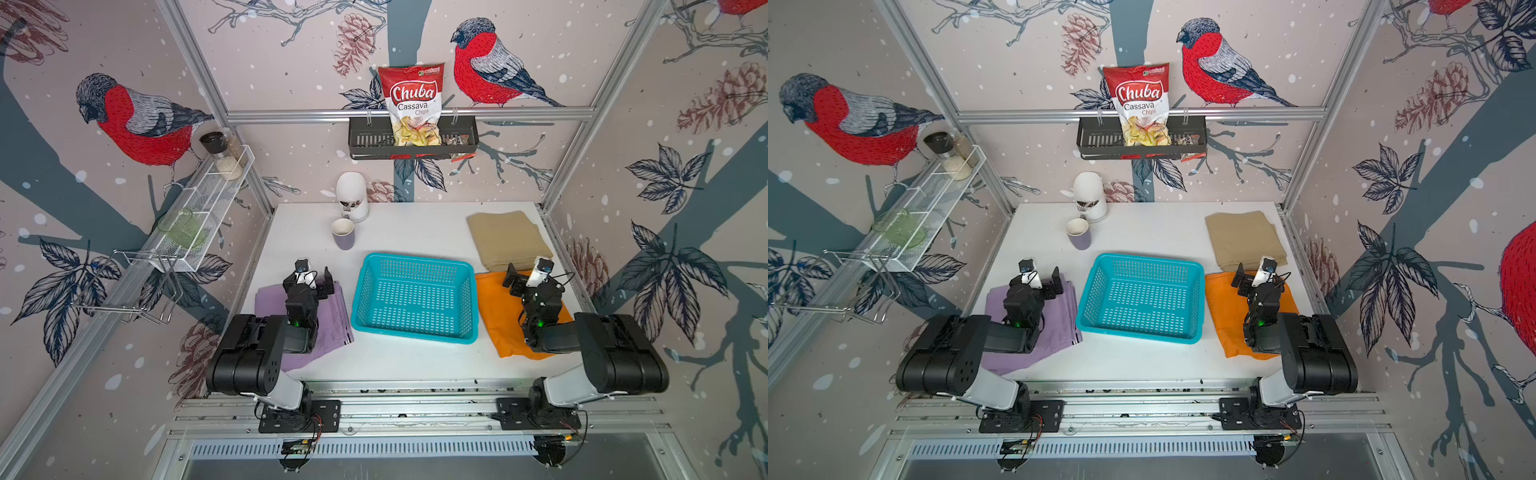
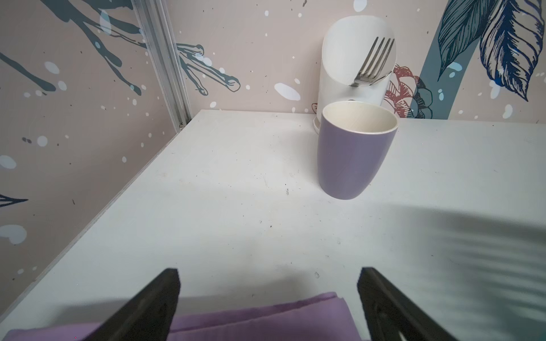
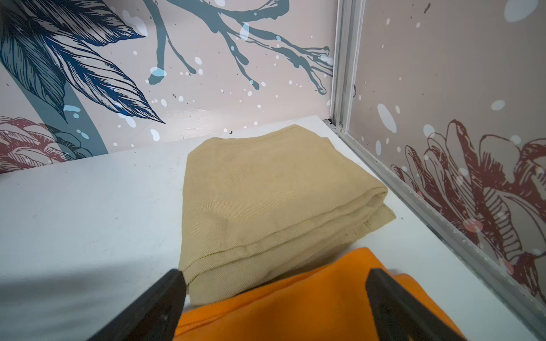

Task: Put the folded long pants in the basket
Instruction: Move the long pant to the center of the board.

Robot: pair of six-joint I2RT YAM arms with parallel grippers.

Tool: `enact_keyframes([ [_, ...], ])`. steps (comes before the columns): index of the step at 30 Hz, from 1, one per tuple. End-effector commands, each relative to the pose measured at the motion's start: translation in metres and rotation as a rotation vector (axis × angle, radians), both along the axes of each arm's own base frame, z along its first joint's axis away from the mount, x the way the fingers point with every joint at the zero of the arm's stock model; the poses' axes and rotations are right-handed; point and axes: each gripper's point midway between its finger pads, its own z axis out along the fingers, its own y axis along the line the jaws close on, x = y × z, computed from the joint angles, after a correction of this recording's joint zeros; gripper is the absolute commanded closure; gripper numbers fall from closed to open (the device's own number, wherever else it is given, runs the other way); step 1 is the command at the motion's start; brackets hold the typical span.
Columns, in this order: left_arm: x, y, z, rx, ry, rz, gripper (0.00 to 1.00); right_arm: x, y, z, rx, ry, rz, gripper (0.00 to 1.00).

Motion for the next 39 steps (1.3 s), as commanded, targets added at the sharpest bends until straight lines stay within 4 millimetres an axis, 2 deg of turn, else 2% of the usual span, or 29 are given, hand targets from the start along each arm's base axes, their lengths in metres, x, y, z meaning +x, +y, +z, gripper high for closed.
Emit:
enact_keyframes([
  [1, 0.003, -0.001, 0.011, 0.005, -0.04, -0.011, 0.02, 0.001, 0.003, 0.008, -0.003, -0.029, 0.015, 0.0],
  [16, 0.004, 0.0, 0.01, -0.014, -0.035, -0.033, 0.02, 0.003, 0.003, 0.006, 0.005, -0.019, 0.022, 0.0],
  [20, 0.006, 0.003, 0.014, -0.009, -0.035, 0.0, 0.02, 0.002, 0.002, 0.012, 0.005, -0.044, 0.019, 0.0],
  [23, 0.021, 0.013, 0.027, -0.019, 0.06, 0.079, 0.03, 0.013, -0.007, 0.025, 0.002, 0.002, -0.05, 0.0],
  [27, 0.016, 0.011, 0.077, -0.086, -0.019, 0.096, 0.05, 0.04, -0.02, 0.038, 0.103, 0.164, -0.144, 0.0],
  [29, 0.017, 0.008, 0.097, -0.143, 0.007, 0.12, 0.05, 0.054, -0.024, 0.044, 0.118, 0.245, -0.165, 0.0],
  [32, 0.021, -0.012, 0.123, -0.276, 0.033, 0.076, 0.05, 0.076, -0.036, 0.045, 0.122, 0.34, -0.263, 0.01],
  [35, 0.034, -0.058, 0.145, -0.361, 0.067, -0.068, 0.05, 0.108, -0.033, 0.032, 0.129, 0.49, -0.264, 0.05],
  [39, 0.059, -0.121, 0.151, -0.427, 0.151, -0.185, 0.05, 0.145, -0.02, 0.008, 0.155, 0.605, -0.214, 0.04],
])
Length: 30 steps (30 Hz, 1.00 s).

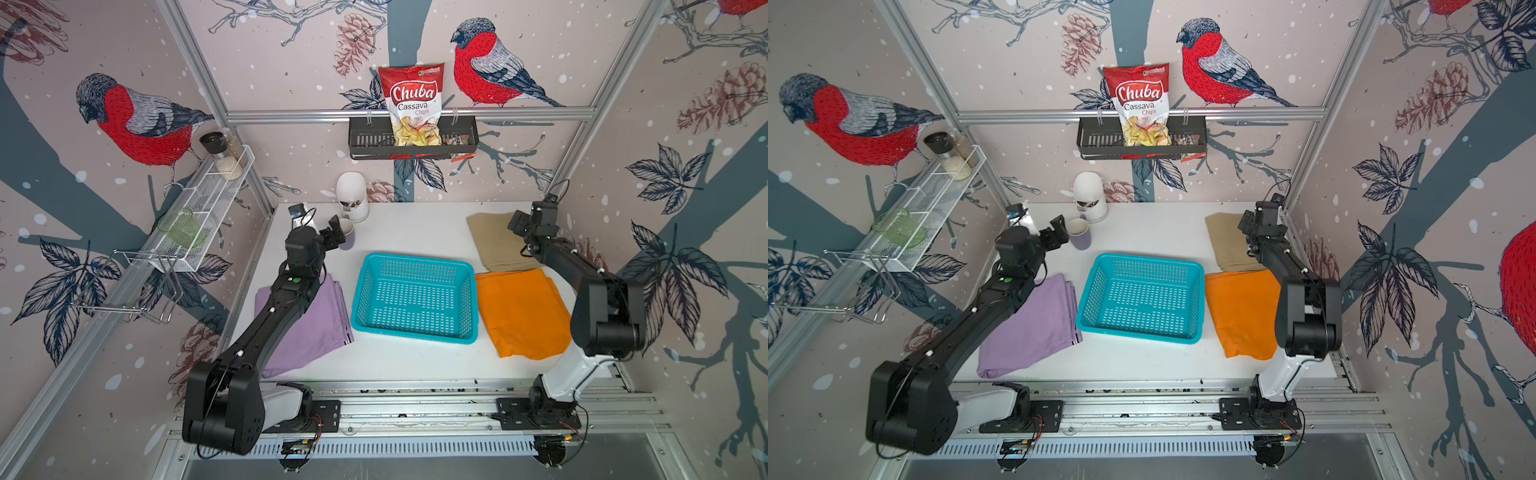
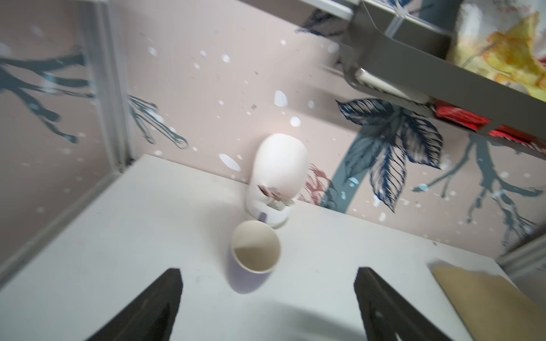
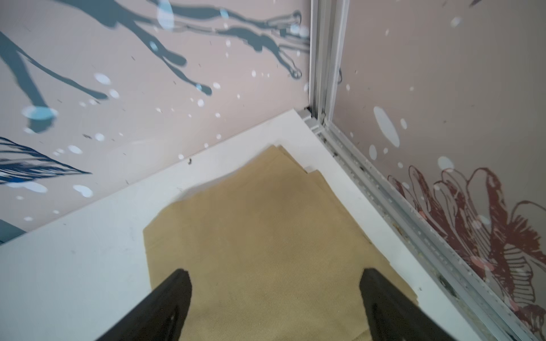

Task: Put the folded long pants in the basket
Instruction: Move the long pant to the center of the board.

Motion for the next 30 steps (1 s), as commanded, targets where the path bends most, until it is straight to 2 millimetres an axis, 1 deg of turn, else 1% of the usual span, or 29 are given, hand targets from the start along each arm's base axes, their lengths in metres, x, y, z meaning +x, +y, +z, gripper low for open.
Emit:
enact_keyframes([
  [1, 0.011, -0.051, -0.023, -0.094, 0.156, -0.128, 0.05, -0.005, 0.011, -0.049, 0.062, 0.224, 0.025, 0.04],
  [3, 0.027, -0.084, -0.027, -0.12, 0.189, -0.207, 0.06, 0.008, 0.02, -0.062, 0.102, 0.257, 0.065, 0.07],
  [4, 0.037, -0.102, -0.03, -0.124, 0.208, -0.247, 0.06, 0.014, 0.025, -0.072, 0.125, 0.284, 0.078, 0.11],
  [6, 0.055, -0.136, -0.034, -0.121, 0.244, -0.338, 0.05, 0.025, 0.032, -0.088, 0.165, 0.323, 0.099, 0.21],
  [8, 0.075, -0.168, -0.04, -0.124, 0.291, -0.414, 0.05, 0.033, 0.04, -0.106, 0.197, 0.358, 0.119, 0.34],
  [9, 0.084, -0.179, -0.042, -0.133, 0.308, -0.44, 0.05, 0.035, 0.043, -0.111, 0.206, 0.366, 0.125, 0.41],
  [10, 0.093, -0.191, -0.051, -0.141, 0.34, -0.468, 0.05, 0.036, 0.046, -0.119, 0.212, 0.38, 0.13, 0.49],
  [11, 0.103, -0.2, -0.056, -0.148, 0.363, -0.494, 0.05, 0.036, 0.05, -0.125, 0.218, 0.388, 0.134, 0.53],
  [12, 0.111, -0.208, -0.061, -0.151, 0.383, -0.513, 0.05, 0.035, 0.055, -0.13, 0.225, 0.397, 0.144, 0.55],
  [13, 0.118, -0.215, -0.071, -0.147, 0.414, -0.524, 0.05, 0.033, 0.063, -0.137, 0.232, 0.408, 0.158, 0.54],
  [16, 0.136, -0.233, -0.093, -0.153, 0.471, -0.561, 0.05, 0.027, 0.087, -0.152, 0.252, 0.436, 0.201, 0.54],
  [18, 0.142, -0.244, -0.105, -0.177, 0.496, -0.596, 0.05, 0.025, 0.106, -0.16, 0.269, 0.448, 0.223, 0.54],
  [20, 0.148, -0.25, -0.117, -0.201, 0.519, -0.606, 0.05, 0.023, 0.128, -0.166, 0.293, 0.453, 0.235, 0.54],
  [23, 0.151, -0.254, -0.132, -0.221, 0.535, -0.605, 0.05, 0.023, 0.158, -0.17, 0.338, 0.444, 0.239, 0.55],
  [27, 0.152, -0.255, -0.149, -0.229, 0.565, -0.599, 0.05, 0.027, 0.194, -0.173, 0.397, 0.423, 0.239, 0.55],
  [30, 0.153, -0.256, -0.16, -0.238, 0.584, -0.594, 0.05, 0.032, 0.218, -0.17, 0.432, 0.412, 0.247, 0.55],
])
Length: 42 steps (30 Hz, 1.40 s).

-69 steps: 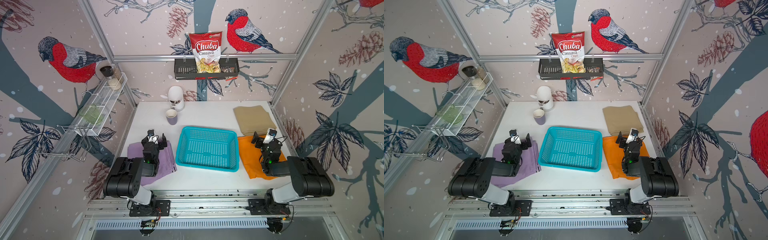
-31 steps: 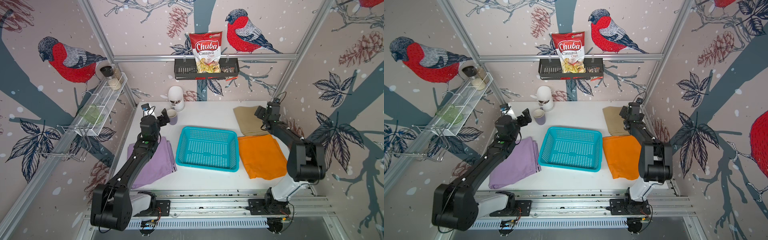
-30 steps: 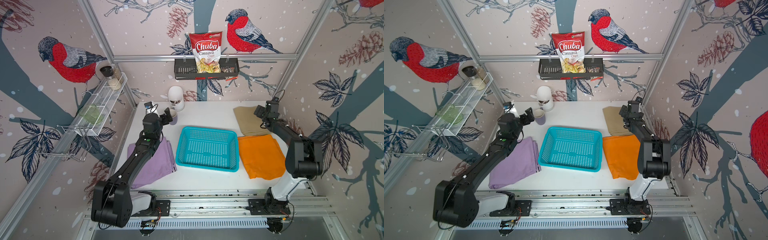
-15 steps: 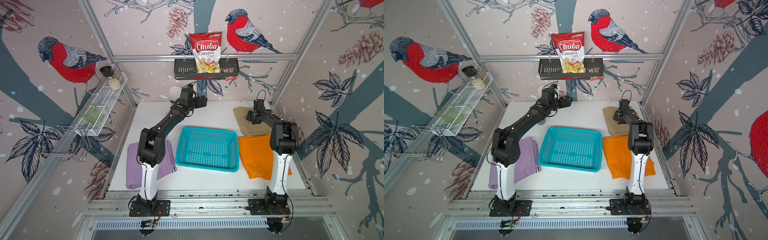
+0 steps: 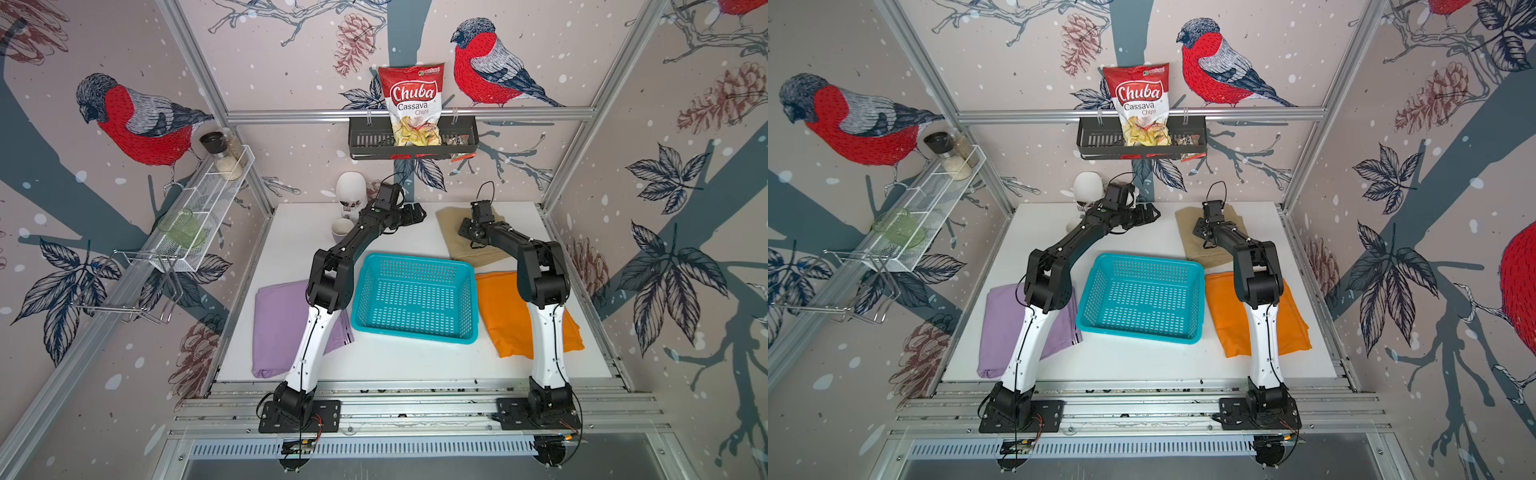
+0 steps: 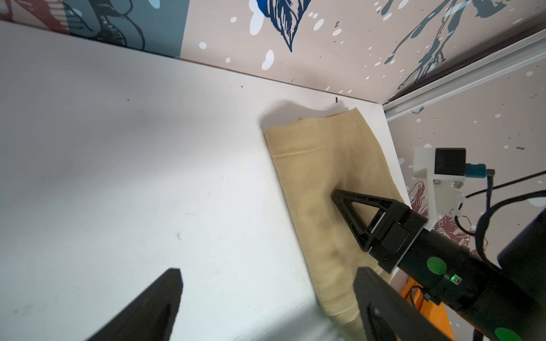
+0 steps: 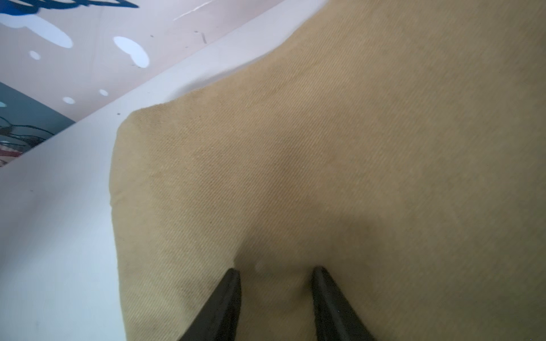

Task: Put the folded long pants in the basket
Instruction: Move the long pant to the center of the board, then pick up the long pant at the center of the board.

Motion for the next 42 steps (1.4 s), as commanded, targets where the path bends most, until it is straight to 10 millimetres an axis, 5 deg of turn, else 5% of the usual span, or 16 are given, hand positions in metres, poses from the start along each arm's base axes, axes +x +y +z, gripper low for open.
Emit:
enact_keyframes([
  [1, -0.002, -0.004, -0.009, -0.016, 0.031, -0.007, 0.05, -0.033, 0.036, -0.034, 0.118, 0.19, 0.015, 0.55],
  [4, 0.0, -0.004, -0.021, -0.019, 0.061, 0.005, 0.05, -0.025, 0.049, -0.02, 0.161, 0.159, 0.023, 0.54],
  [8, 0.0, -0.007, -0.037, -0.035, 0.11, 0.011, 0.05, -0.017, 0.052, 0.024, 0.195, 0.083, 0.097, 0.47],
  [11, -0.002, -0.008, -0.049, -0.044, 0.144, 0.021, 0.05, -0.017, 0.032, 0.056, 0.174, 0.026, 0.162, 0.39],
  [14, -0.002, -0.009, -0.058, -0.055, 0.169, 0.033, 0.06, -0.017, -0.004, 0.068, 0.117, 0.02, 0.187, 0.33],
  [19, -0.001, -0.013, -0.065, -0.098, 0.203, 0.044, 0.07, -0.016, -0.071, 0.06, 0.11, 0.058, 0.166, 0.18],
  [24, -0.003, -0.014, -0.067, -0.099, 0.217, 0.039, 0.07, -0.017, -0.106, 0.043, 0.237, 0.077, 0.16, 0.16],
  [34, -0.007, -0.013, -0.078, -0.084, 0.237, 0.031, 0.08, -0.032, -0.091, -0.003, 0.408, 0.156, 0.209, 0.12],
  [42, -0.008, -0.011, -0.084, -0.075, 0.249, 0.036, 0.06, -0.031, -0.06, -0.023, 0.43, 0.195, 0.223, 0.26],
])
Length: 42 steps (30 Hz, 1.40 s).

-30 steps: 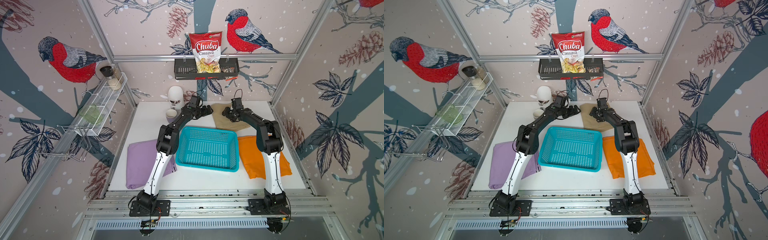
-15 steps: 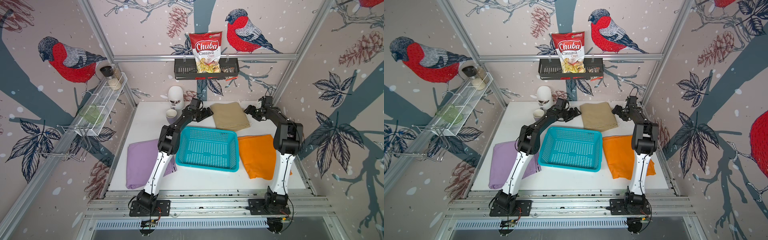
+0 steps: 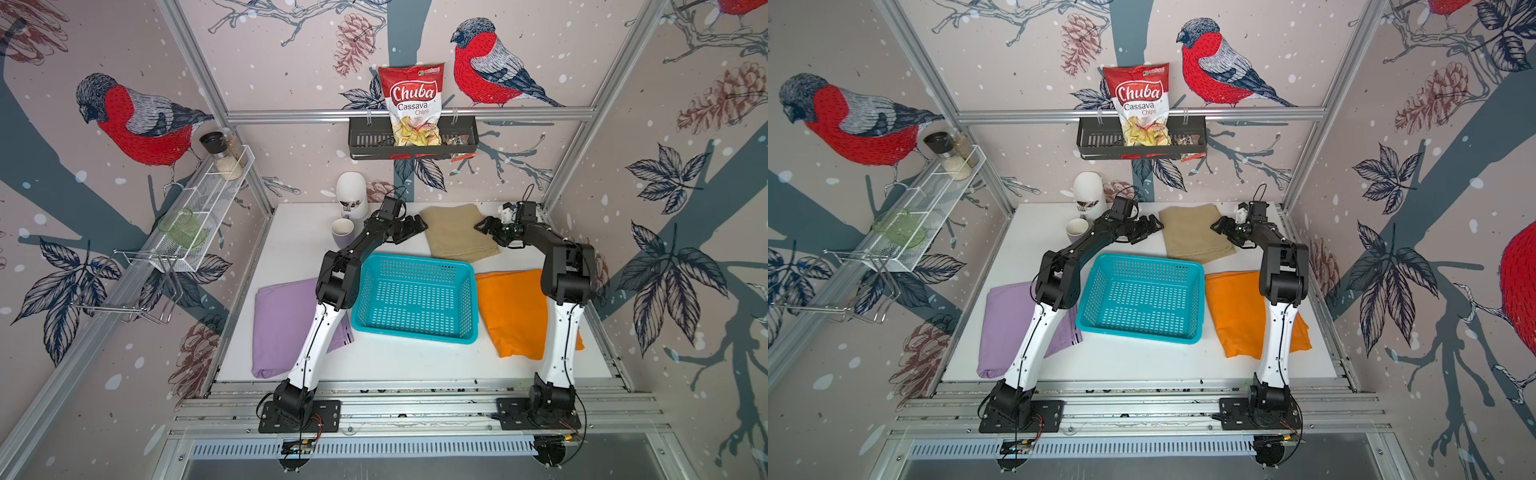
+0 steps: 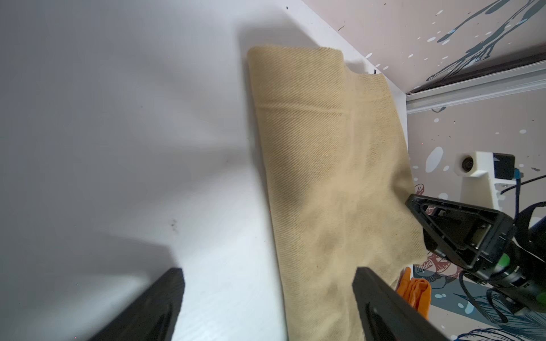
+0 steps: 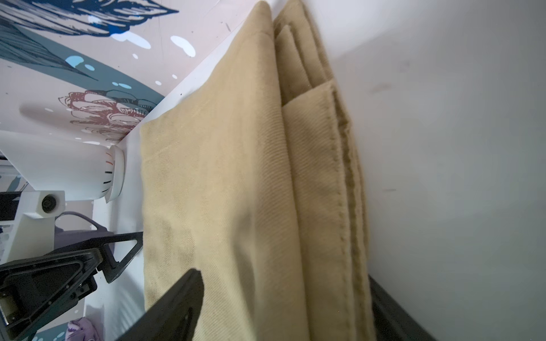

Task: Put the folded long pants in the basket
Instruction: Pick up the long pant at the center of the board.

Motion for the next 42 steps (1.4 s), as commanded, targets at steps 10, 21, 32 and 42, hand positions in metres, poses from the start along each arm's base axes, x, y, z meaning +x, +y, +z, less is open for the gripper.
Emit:
enact_keyframes([
  [10, 0.004, 0.004, -0.026, 0.014, 0.059, 0.069, 0.06, -0.014, 0.029, -0.026, 0.09, 0.142, -0.053, 0.94],
  [21, -0.003, -0.007, -0.065, -0.048, 0.156, 0.078, 0.43, -0.022, 0.059, -0.013, 0.136, 0.113, -0.072, 1.0],
  [32, 0.015, -0.017, 0.006, -0.13, 0.045, 0.067, 1.0, -0.01, 0.065, 0.028, 0.19, 0.038, -0.098, 1.0],
  [42, 0.019, -0.016, 0.144, -0.245, -0.168, 0.033, 1.0, -0.006, 0.052, 0.141, 0.194, -0.139, -0.133, 1.0],
])
